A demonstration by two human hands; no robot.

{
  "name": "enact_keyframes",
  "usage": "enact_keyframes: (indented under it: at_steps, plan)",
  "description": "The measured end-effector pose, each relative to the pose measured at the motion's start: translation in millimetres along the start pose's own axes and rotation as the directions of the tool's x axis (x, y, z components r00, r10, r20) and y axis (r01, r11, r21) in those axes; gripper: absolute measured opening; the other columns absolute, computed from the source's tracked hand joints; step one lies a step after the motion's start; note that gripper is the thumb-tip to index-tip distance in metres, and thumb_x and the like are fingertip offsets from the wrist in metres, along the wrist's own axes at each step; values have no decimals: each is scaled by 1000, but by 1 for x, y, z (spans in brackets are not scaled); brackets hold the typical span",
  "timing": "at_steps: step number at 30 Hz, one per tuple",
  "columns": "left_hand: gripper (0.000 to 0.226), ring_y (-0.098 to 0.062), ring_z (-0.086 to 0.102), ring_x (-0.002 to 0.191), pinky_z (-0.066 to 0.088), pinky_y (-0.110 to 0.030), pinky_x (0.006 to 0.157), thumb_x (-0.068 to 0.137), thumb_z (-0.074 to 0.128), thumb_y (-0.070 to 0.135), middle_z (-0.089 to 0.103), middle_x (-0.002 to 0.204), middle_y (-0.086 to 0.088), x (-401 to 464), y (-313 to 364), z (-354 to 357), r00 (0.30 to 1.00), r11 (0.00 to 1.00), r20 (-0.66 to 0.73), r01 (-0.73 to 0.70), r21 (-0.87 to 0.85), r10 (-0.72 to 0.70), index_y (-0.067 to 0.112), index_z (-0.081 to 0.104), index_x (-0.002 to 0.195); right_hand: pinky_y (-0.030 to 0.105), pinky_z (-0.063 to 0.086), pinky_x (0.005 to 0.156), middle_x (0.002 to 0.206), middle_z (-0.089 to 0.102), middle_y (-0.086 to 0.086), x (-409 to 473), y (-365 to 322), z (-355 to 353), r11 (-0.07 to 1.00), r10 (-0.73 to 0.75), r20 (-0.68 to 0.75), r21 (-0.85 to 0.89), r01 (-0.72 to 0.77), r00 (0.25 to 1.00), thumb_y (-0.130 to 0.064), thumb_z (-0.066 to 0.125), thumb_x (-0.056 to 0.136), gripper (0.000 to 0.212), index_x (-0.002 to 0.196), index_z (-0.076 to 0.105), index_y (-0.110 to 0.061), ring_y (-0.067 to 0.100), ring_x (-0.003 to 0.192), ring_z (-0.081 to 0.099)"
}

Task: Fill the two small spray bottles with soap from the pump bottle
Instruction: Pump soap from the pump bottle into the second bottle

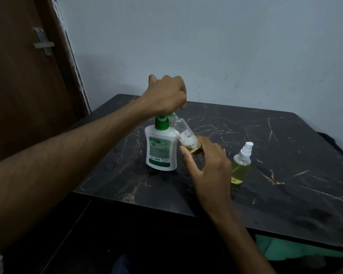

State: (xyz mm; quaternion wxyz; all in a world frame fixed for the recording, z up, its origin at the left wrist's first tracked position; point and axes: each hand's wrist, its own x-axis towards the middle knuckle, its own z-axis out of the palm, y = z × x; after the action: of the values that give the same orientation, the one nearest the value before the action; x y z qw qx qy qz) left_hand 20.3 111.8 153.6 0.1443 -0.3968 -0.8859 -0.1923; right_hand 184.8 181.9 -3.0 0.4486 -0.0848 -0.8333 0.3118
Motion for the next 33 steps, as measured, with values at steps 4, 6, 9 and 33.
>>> enact_keyframes:
  at_steps: [4, 6, 9, 33]
  plan:
    - [22, -17, 60, 96, 24, -50, 99, 80, 57, 17, 73, 93, 10, 3, 1, -2, 1000, 1000, 4, 5, -11, -5, 19, 78, 82, 34, 51, 77, 104, 68, -7, 0, 0, 0, 1000, 9, 10, 5, -10, 1000, -55, 56, 102, 38, 125, 66, -26, 13, 92, 60]
    - [21, -16, 59, 98, 24, -48, 95, 80, 58, 18, 70, 90, 14, 3, -1, 2, 1000, 999, 17, 16, -37, -15, 20, 78, 82, 32, 50, 76, 103, 68, -7, 0, 1, 0, 1000, 7, 12, -7, -7, 1000, -55, 55, 102, 39, 124, 66, -25, 13, 92, 59]
    - [19, -16, 58, 98, 24, -46, 95, 83, 61, 17, 65, 84, 18, 0, -4, 3, 1000, 998, 11, 20, -55, -20, 21, 80, 82, 31, 48, 76, 103, 68, -7, 0, 0, 0, 1000, 10, 8, -9, -10, 1000, -55, 55, 102, 39, 125, 66, -25, 13, 92, 59]
    - [23, -15, 58, 95, 25, -48, 100, 85, 57, 15, 66, 84, 16, 2, -1, -1, 1000, 1000, 16, -5, -25, 6, 20, 79, 81, 34, 50, 76, 102, 66, -10, 0, -2, -2, 1000, 5, 8, 0, -5, 1000, -55, 54, 102, 39, 124, 67, -26, 9, 90, 56]
